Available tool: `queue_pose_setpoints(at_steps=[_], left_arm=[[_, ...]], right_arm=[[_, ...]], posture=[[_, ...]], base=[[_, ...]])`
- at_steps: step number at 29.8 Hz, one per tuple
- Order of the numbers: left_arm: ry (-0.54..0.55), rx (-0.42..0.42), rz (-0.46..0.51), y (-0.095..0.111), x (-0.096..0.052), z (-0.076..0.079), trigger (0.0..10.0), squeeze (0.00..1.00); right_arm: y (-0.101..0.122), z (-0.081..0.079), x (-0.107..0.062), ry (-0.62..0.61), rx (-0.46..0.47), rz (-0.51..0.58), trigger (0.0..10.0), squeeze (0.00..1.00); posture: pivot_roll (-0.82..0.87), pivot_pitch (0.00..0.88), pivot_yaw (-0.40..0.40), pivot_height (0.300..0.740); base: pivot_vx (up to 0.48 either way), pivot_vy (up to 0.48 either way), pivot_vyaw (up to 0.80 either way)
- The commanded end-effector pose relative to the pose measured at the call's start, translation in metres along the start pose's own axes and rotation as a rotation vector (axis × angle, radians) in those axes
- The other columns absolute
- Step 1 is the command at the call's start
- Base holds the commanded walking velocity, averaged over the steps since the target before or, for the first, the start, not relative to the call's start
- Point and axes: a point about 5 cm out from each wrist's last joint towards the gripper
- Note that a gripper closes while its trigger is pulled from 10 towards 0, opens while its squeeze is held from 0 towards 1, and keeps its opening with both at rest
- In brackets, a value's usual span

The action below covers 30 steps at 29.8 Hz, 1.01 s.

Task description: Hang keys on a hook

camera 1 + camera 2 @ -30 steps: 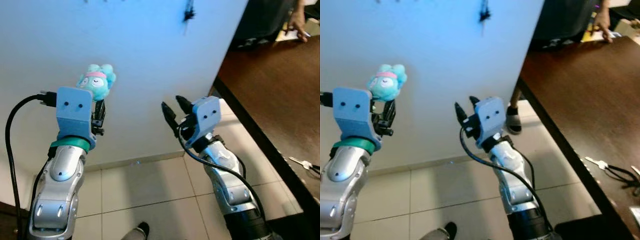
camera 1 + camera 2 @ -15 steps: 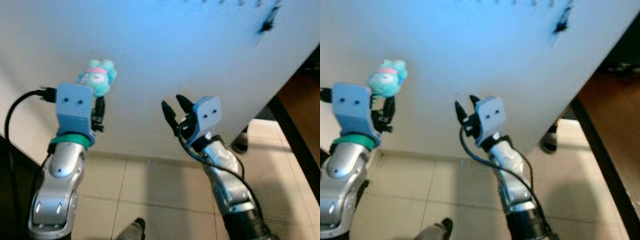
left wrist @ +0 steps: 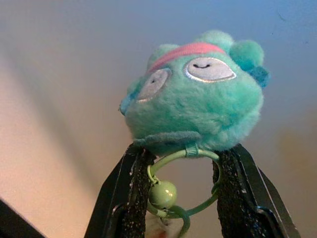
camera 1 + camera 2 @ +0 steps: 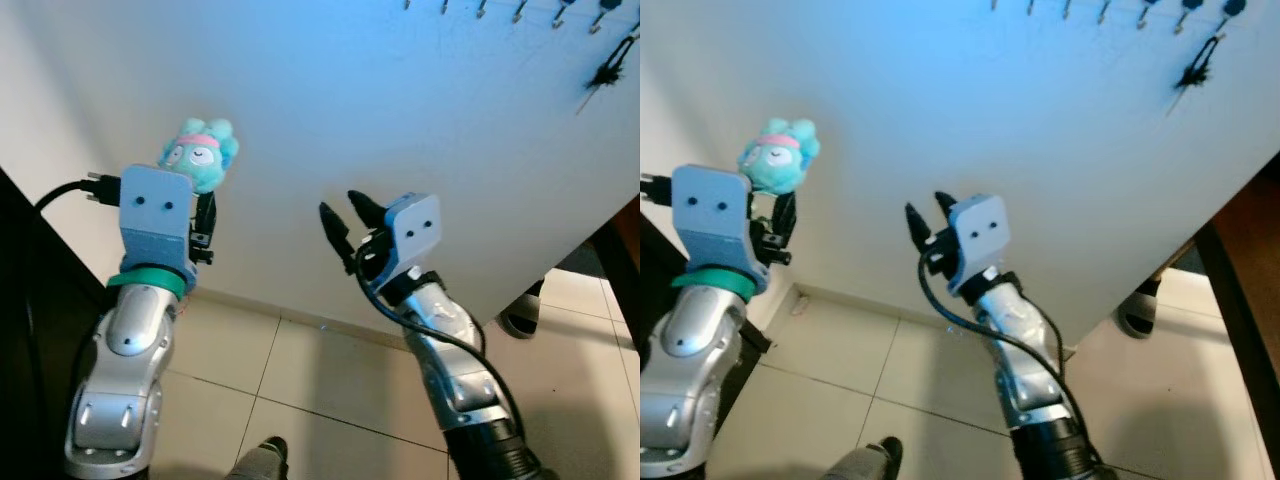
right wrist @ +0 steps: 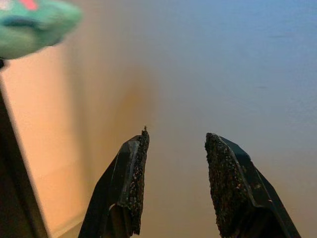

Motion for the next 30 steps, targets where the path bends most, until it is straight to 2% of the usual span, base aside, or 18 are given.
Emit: queue_pose_setpoints(at_steps=[1,9,16,21,23,25,26,28,29,30], left_arm=[[0.004,0.011,0.003,0.0,0.001,-0.001,10.0,0.0],[0.007,0.003,-0.002,0.0,0.001,-0.001,10.0,0.0],[-0.01,-0.012,0.018,0.002,-0.002,-0.001,10.0,0.0],[-0.138,-0.08,-0.012,0.001,-0.019,0.001,10.0,0.0],[-0.233,-0.129,-0.091,-0.006,-0.036,0.001,10.0,0.0],[-0.271,-0.129,-0.132,-0.011,-0.047,0.001,10.0,0.0],[-0.265,-0.113,-0.149,-0.016,-0.054,0.001,10.0,0.0],[-0.263,-0.11,-0.152,-0.017,-0.055,0.001,10.0,0.0],[-0.269,-0.105,-0.139,-0.016,-0.052,0.004,10.0,0.0],[-0.269,-0.105,-0.139,-0.016,-0.052,0.004,10.0,0.0]], right_arm=[[-0.001,-0.002,-0.001,-0.004,0.017,0.002,10.0,0.0],[-0.001,-0.002,-0.001,-0.004,0.02,0.003,10.0,0.0],[-0.002,-0.006,-0.003,0.039,0.03,-0.002,10.0,0.0],[-0.015,-0.003,-0.022,0.05,0.017,-0.07,10.0,0.0],[-0.025,0.004,-0.041,0.008,0.004,-0.131,10.0,0.0],[-0.031,0.008,-0.056,-0.022,0.001,-0.174,10.0,0.0],[-0.041,0.013,-0.074,-0.068,-0.019,-0.239,10.0,0.0],[-0.044,0.013,-0.079,-0.079,-0.026,-0.255,10.0,0.0],[-0.051,0.02,-0.085,-0.14,-0.044,-0.296,10.0,0.0],[-0.051,0.02,-0.085,-0.14,-0.044,-0.296,10.0,0.0]], posture=[[0.15,0.057,0.076,0.74],[0.15,0.058,0.076,0.74],[0.15,0.06,0.075,0.74],[0.15,0.073,0.059,0.74],[0.14,0.088,0.062,0.74],[0.13,0.091,0.062,0.74],[0.12,0.094,0.061,0.74],[0.12,0.094,0.061,0.74],[0.11,0.099,0.066,0.74],[0.11,0.099,0.066,0.74]], base=[[0.48,0.0,0.0],[0.454,0.0,0.0],[0.0,0.0,0.0],[0.0,0.0,0.0],[0.0,0.0,0.0],[0.0,0.0,0.0],[0.0,0.0,0.0],[0.0,0.0,0.0],[0.0,0.0,0.0],[0.0,0.0,0.0]])
Point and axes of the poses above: a point about 5 cm out from each wrist's last joint towards the gripper, its own x axis pointing out of the wrist towards the gripper, its own y axis along the axis of the wrist's last joint, z = x × y, and after that the axes turned 13 degrees about -x, right-handed
